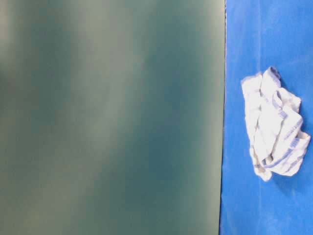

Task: Hand over the towel.
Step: 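Move the left gripper toward the white blue-striped towel, then lower the left gripper onto the towel and close it on the fabric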

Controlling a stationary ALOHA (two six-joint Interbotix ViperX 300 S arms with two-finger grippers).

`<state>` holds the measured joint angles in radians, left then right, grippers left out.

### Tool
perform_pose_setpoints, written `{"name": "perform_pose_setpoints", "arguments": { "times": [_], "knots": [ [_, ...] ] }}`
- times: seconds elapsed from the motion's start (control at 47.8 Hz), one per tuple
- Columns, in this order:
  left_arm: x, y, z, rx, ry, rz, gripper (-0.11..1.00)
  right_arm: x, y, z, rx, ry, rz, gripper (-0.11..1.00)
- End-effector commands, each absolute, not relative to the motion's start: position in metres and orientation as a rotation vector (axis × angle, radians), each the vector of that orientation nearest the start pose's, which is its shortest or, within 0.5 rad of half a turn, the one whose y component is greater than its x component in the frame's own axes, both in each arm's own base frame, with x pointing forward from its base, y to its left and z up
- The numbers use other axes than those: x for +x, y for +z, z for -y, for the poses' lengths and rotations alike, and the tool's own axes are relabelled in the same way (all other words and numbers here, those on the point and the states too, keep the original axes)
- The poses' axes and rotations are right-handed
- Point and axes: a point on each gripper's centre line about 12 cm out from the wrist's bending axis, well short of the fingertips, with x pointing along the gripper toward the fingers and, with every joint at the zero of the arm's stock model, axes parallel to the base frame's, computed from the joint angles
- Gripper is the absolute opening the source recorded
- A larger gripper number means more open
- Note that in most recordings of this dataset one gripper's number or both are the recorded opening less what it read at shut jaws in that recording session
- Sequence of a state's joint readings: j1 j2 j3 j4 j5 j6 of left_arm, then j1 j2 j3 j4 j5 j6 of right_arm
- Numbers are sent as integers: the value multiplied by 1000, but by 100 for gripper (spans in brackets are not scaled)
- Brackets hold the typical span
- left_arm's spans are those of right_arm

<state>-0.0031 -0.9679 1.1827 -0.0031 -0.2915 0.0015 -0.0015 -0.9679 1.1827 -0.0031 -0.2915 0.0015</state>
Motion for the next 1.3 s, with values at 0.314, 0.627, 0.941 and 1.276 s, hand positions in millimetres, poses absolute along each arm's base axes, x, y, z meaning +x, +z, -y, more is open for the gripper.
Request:
{"name": "perform_pose_setpoints", "arguments": {
  "times": [0.314, 0.627, 0.941, 1.276],
  "knots": [
    [220, 309, -15, -30, 70, 119, 0, 199, 305, 0, 11, -1, 81, 0],
    [290, 295, -50, -42, 178, -44, 10, 200, 302, 0, 15, 0, 64, 0],
    [366, 245, -86, -118, 244, -361, 89, 203, 296, 0, 18, 0, 35, 0],
    [425, 155, -108, -152, 268, -585, 94, 208, 284, 0, 18, -2, -14, 0]
  ]
}}
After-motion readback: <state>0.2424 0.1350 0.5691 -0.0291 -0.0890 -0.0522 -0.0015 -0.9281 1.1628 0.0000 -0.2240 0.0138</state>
